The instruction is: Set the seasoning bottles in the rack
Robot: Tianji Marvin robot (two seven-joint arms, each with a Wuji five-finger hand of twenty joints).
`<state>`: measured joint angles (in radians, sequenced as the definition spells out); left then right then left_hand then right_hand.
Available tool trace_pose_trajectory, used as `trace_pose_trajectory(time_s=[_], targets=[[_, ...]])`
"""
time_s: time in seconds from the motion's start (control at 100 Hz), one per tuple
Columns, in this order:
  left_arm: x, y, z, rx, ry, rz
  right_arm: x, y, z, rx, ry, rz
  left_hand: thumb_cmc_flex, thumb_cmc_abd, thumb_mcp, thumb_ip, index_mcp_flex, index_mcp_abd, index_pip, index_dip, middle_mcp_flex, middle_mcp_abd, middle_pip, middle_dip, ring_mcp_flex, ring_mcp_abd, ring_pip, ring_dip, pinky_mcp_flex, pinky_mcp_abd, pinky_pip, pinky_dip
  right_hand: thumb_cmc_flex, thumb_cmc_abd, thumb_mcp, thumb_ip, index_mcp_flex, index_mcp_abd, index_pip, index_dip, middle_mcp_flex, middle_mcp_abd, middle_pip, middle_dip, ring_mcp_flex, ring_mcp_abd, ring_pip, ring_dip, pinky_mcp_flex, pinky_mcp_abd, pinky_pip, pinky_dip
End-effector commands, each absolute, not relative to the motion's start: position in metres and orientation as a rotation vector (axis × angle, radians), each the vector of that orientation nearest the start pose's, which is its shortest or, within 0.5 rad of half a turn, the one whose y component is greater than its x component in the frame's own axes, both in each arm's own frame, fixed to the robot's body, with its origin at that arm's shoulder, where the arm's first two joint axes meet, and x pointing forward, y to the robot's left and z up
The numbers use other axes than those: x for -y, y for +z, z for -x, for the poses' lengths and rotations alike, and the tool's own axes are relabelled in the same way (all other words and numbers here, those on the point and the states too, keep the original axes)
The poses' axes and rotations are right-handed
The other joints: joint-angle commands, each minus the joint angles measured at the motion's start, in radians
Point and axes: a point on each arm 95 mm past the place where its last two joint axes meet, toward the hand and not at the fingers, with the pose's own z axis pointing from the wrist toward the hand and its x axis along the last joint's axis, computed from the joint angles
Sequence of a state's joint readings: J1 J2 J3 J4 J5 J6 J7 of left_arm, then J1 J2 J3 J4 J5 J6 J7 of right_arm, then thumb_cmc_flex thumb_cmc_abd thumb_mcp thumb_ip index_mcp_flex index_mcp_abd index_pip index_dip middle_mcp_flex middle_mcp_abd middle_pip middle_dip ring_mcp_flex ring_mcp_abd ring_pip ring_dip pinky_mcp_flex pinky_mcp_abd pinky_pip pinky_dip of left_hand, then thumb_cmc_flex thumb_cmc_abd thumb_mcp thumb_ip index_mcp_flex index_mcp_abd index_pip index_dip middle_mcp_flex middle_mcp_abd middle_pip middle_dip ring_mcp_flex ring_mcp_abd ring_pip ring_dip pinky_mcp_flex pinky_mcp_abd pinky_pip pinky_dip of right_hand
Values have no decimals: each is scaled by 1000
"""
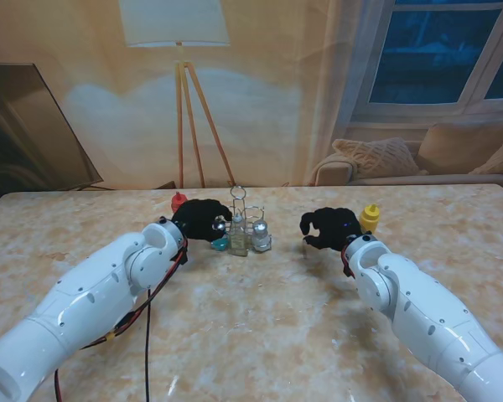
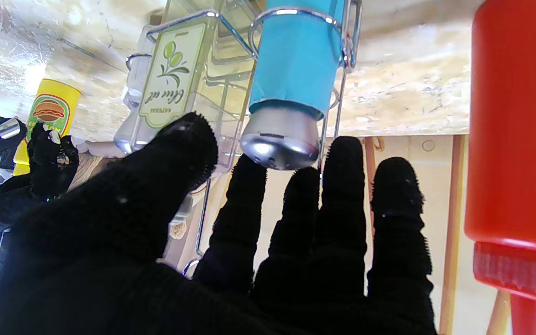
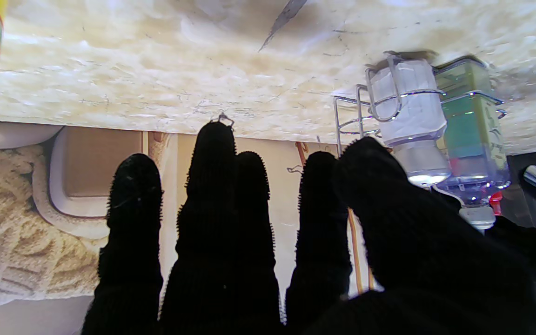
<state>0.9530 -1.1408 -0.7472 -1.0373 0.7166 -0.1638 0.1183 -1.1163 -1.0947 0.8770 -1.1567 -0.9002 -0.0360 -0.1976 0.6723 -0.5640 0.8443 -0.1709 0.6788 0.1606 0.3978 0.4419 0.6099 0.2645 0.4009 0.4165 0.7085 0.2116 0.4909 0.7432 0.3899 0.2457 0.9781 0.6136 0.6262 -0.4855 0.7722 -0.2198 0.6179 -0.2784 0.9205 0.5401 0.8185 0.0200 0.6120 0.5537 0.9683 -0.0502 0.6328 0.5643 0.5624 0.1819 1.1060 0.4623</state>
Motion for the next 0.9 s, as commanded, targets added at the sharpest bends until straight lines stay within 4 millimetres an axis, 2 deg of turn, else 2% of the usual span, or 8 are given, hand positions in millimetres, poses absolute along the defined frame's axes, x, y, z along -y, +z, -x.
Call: trace_pose_trajectory(time_s=[0.0, 0.62, 0.89], targets=[[41, -310, -526, -1668, -1603, 1102, -11, -331, -496, -1559, 1459, -1055, -20, -2, 20, 18, -22, 9, -25, 2, -31, 22, -13, -8, -36, 25, -24, -24, -18, 20, -12, 11, 14, -19, 16, 19, 11, -17, 12, 7, 13, -18, 2, 3, 7, -6, 6, -3, -2, 2, 6, 2], [32, -285, -511, -1640, -1678, 1001, -12, -331, -496, -1558, 1463, -1053, -30, 19, -4, 21, -15, 0, -30, 17, -33, 22, -32, -12, -74, 44, -57, -58, -50, 37, -36, 19, 13, -16, 12, 20, 11, -15, 12, 7, 14, -17, 2, 4, 7, -5, 6, -3, -2, 2, 6, 3], [20, -262, -495, -1627, -1734, 941, -14, -331, -498, -1562, 1469, -1055, -29, 21, -8, 22, -11, 0, -28, 22, -25, 21, -32, -10, -81, 45, -63, -65, -56, 33, -52, 14, 13, -16, 12, 20, 12, -16, 12, 7, 14, -18, 2, 4, 6, -5, 5, -3, -3, 3, 6, 2]])
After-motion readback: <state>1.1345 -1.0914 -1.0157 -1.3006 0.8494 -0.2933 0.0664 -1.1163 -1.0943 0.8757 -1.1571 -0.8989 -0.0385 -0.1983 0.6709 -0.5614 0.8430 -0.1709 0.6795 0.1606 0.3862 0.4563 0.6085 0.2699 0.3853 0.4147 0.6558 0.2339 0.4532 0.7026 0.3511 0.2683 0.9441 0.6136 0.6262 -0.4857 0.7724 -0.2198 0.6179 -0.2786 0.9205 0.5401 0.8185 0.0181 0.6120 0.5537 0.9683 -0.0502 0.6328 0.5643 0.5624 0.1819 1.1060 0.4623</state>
